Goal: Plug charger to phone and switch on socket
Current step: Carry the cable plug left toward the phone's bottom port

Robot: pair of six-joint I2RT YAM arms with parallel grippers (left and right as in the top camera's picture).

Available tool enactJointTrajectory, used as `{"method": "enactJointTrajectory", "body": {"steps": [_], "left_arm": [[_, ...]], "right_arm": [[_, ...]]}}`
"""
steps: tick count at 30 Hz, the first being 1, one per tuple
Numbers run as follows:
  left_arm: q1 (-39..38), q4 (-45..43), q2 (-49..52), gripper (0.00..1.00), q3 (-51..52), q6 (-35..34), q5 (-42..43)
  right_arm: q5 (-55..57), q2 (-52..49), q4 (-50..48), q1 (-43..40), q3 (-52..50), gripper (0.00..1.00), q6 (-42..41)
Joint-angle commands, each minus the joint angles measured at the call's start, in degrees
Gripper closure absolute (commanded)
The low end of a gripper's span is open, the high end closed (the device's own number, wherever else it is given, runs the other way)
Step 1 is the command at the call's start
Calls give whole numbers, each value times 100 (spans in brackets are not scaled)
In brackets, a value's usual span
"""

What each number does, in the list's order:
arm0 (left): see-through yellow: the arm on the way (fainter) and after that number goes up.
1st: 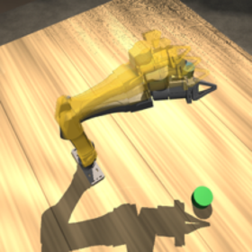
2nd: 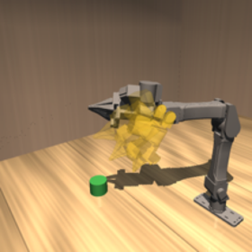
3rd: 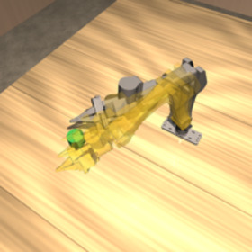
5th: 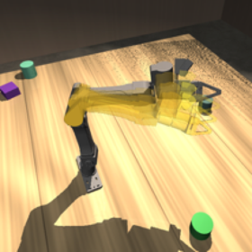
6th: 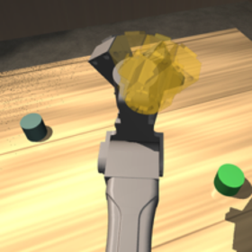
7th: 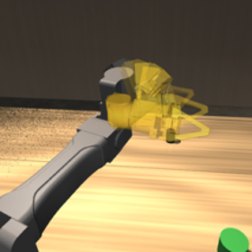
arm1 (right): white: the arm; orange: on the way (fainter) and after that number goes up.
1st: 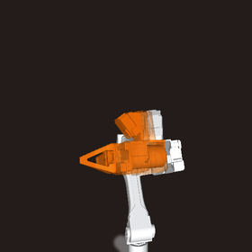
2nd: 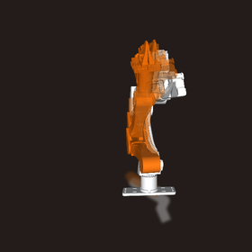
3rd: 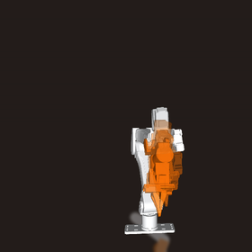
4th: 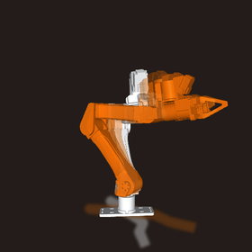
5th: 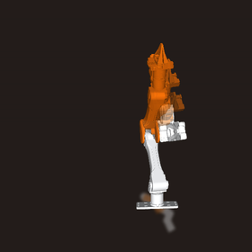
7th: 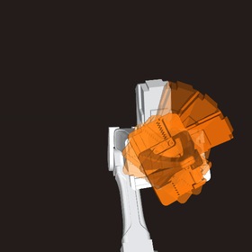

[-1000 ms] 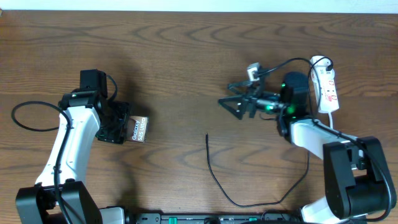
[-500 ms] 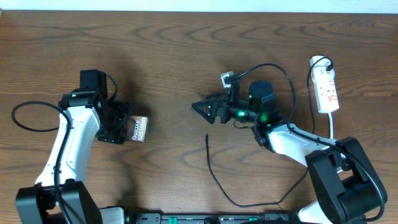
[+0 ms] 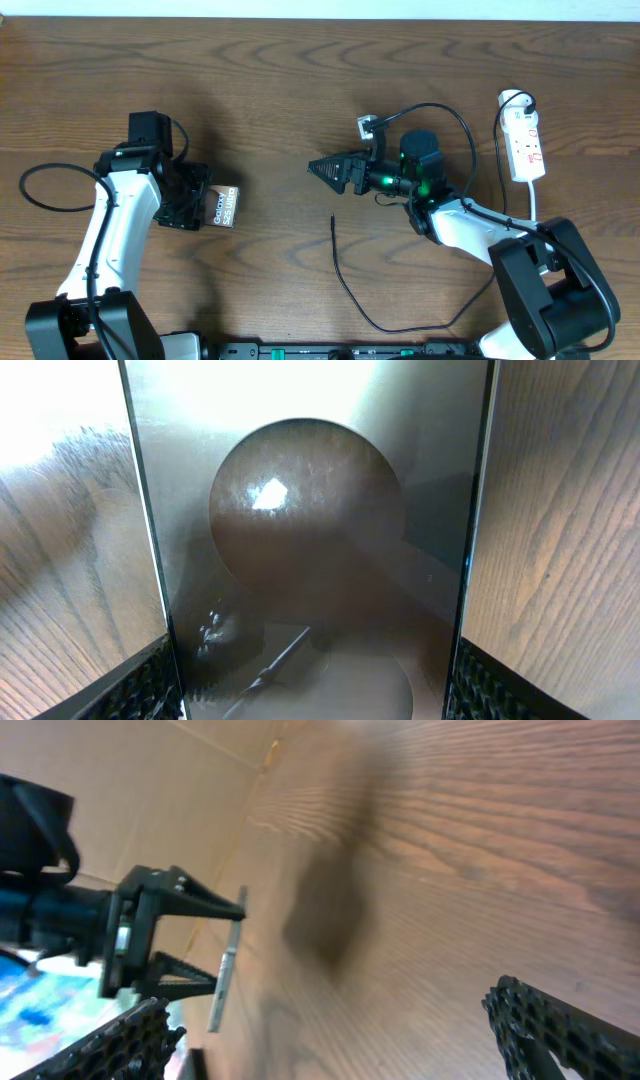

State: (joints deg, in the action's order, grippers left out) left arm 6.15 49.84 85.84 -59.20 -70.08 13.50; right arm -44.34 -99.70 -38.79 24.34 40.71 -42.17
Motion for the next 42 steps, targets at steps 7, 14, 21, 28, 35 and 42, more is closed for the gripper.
{"method": "enactJointTrajectory", "body": {"steps": [7, 14, 21, 28, 35, 42], "left_arm": [[-15, -133, -13, 92, -92, -203, 435], [-96, -153, -13, 93, -92, -297, 535], [-457, -470, -13, 93, -92, -485, 531], [-597, -605, -13, 93, -92, -612, 490], [-614, -605, -13, 92, -92, -1158, 487], [-887, -651, -13, 93, -92, -1637, 109]], "right_arm": [[-686, -83, -201, -46, 68, 1, -439], [-776, -109, -201, -35, 70, 1, -579], [-1298, -553, -442, -35, 262, 1, -605], [-1818, -1108, -584, 52, 743, 1, -708], [-2020, -1547, -581, 264, 1123, 1, -710], [-1945, -1720, -577, 520, 1329, 1, -723]]}}
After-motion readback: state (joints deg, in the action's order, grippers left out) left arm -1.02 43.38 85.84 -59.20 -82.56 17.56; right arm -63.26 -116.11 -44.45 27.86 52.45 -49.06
